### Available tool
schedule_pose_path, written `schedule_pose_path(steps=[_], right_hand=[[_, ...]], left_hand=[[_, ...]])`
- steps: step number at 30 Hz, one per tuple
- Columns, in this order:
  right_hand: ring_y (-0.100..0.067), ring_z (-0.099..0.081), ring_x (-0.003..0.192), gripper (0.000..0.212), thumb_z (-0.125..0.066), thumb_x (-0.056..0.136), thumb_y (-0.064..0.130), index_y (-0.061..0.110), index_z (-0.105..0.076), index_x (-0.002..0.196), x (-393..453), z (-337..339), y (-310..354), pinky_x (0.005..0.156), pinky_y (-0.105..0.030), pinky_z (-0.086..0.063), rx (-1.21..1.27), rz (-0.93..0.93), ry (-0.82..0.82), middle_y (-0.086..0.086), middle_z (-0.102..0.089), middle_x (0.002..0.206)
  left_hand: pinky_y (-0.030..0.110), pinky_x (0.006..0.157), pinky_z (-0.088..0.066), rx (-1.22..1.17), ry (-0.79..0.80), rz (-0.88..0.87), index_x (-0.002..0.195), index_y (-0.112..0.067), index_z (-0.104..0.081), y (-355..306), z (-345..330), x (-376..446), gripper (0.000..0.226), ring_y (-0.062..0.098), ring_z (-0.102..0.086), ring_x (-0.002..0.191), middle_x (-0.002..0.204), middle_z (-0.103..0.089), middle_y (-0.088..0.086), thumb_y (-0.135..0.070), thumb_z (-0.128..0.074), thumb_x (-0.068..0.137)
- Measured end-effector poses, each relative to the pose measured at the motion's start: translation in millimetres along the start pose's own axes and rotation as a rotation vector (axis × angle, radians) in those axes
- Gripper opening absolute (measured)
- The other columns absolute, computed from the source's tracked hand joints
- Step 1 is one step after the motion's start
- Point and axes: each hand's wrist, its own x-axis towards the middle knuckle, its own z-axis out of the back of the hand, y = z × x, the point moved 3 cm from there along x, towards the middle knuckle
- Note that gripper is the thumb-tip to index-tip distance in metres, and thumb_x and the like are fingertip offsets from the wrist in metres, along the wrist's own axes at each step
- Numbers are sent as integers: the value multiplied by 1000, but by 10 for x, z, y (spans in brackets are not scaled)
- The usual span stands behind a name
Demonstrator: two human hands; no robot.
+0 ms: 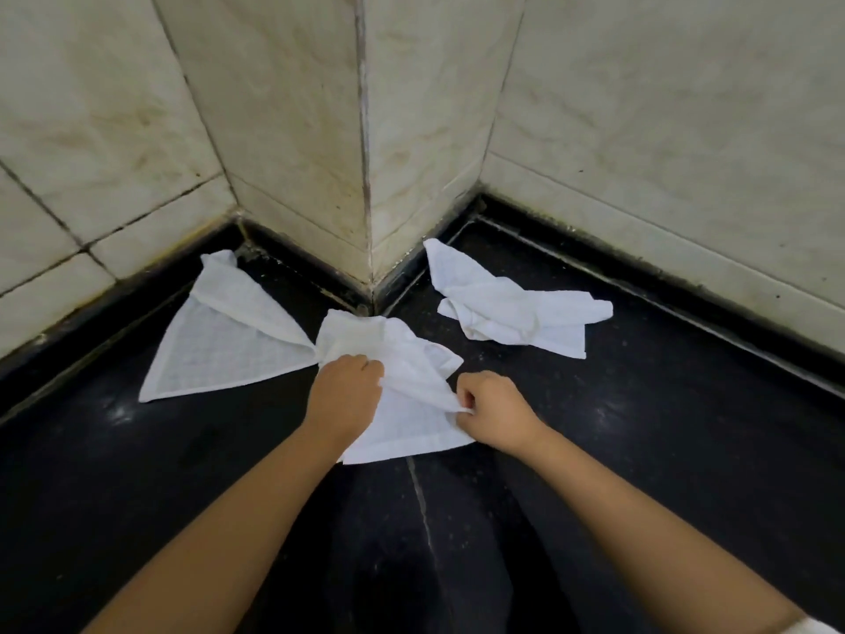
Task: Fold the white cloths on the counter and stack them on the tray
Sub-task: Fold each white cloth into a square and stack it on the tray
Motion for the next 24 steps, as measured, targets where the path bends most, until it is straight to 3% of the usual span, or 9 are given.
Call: schedule_pose_path(steps=[1,4,7,10,13,16,18,20,24], right_hand=[[-8,-38,60,42,-62,72,4,24,-31,53,-68,105,14,61,-24,-28,76,5,-24,11,-36,60],[-1,-41,59,39,-74,72,13,23,-42,54,-369,544,-3,59,-18,-32,263,-30,-85,10,-44,63],[0,-49,62,24,-70,78,11,16,-54,60,-730,1077,-181,65,-17,-37,362,-56,-190,5,-55,66],[8,-52,62,19,-61,78,-5,11,-59,68,-1094,1631,-440,64,-11,-38,293,-72,-387,10,-56,67],[-12,-52,77,7,-54,77,-2,1,-61,79,-1501,2101,-694,71,-24,-37,171,-110,-608,-3,-57,78],[-20,-47,80,14,-53,77,-9,0,-57,88,-2037,2352,-912,69,-27,-33,75,-167,-745,-7,-52,83],[-22,-49,77,19,-54,76,-11,-4,-61,91,-2429,2337,-1055,65,-22,-28,-2,-211,-728,-10,-55,84],[-29,-57,77,16,-58,72,-11,-5,-67,84,-2789,2127,-1263,63,-23,-29,-103,-218,-595,-19,-63,82],[-26,-61,77,3,-66,76,1,0,-68,78,-3430,1428,-1686,65,-22,-36,-9,-287,-160,-2,-61,74]], left_hand=[[32,51,-48,-75,13,-6,68,-2,-63,-49,83,-8,6,30,-61,58,63,-61,11,-3,-69,71],[30,75,-41,-191,10,-35,99,-4,-64,-273,404,49,15,26,-58,91,95,-62,11,-11,-54,90],[22,67,-33,-349,-33,-122,90,-5,-66,-695,812,188,9,22,-56,82,89,-64,10,-11,-61,86],[27,66,-34,-382,-45,-222,88,0,-67,-1236,1109,354,9,28,-57,82,86,-64,14,-7,-61,85],[34,76,-40,-368,-137,-277,93,-1,-65,-1853,1293,505,12,30,-56,90,94,-63,16,-8,-57,88],[35,78,-41,-335,-209,-333,94,-4,-64,-2438,1337,486,13,27,-55,93,96,-61,11,-8,-52,89],[34,78,-40,-302,-193,-408,96,-4,-65,-2741,1239,350,16,28,-55,96,99,-61,12,-7,-51,90],[32,78,-39,-276,-115,-536,96,-2,-66,-2959,1028,106,17,30,-57,96,99,-62,15,-8,-51,90],[34,80,-43,-137,279,-693,97,-6,-65,-3170,375,-424,21,25,-58,94,98,-63,9,-18,-47,94]])
